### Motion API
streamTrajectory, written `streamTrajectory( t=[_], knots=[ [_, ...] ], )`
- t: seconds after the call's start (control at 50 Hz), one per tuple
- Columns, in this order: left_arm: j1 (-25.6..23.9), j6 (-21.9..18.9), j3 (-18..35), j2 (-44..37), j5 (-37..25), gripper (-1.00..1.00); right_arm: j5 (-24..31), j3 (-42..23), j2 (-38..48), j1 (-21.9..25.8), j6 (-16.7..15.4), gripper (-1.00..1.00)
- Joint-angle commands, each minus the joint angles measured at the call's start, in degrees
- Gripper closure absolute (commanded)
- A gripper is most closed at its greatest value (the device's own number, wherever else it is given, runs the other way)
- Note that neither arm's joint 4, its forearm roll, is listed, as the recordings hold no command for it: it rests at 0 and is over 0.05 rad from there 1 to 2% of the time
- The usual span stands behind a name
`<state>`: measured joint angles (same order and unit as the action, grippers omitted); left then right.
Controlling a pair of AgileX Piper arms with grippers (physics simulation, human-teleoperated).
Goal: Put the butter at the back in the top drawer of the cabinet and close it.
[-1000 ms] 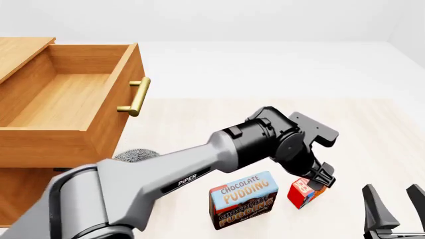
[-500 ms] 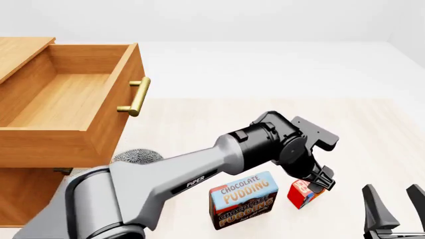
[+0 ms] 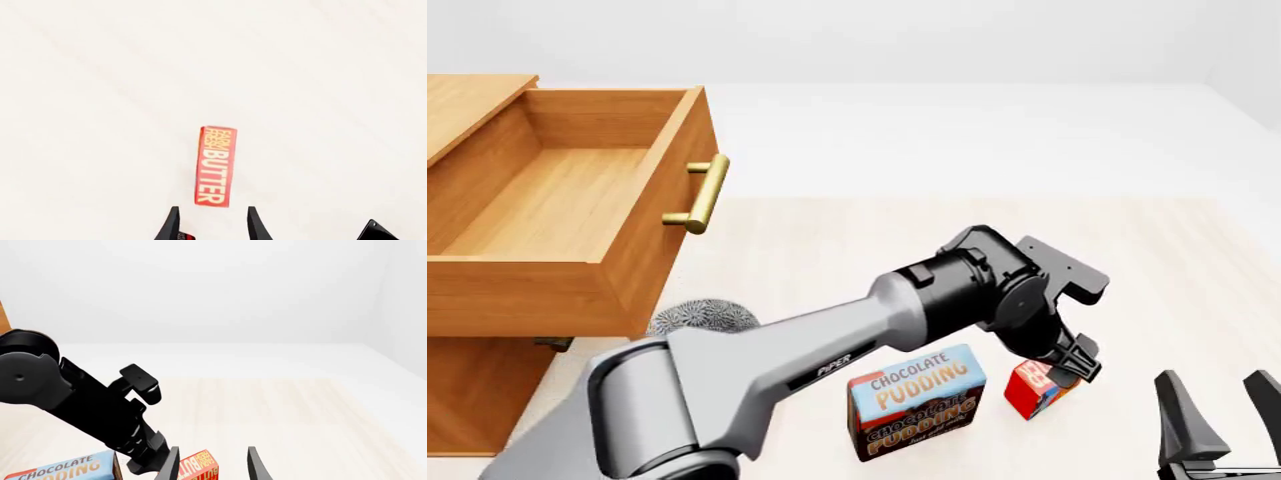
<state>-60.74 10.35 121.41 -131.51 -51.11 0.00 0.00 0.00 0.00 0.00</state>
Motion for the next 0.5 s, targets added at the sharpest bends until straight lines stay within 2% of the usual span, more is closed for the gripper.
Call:
streamTrajectory(
  t=[0.02, 0.5],
  knots=[
    [0.3, -0.4, 1.8, -1.4, -0.7, -1.0, 0.0, 0.0, 0.0, 0.0, 0.0, -1.0],
    [0.6, -1.0, 4.2, -3.9, -1.3, -1.0, 0.0, 0.0, 0.0, 0.0, 0.0, -1.0]
  ],
)
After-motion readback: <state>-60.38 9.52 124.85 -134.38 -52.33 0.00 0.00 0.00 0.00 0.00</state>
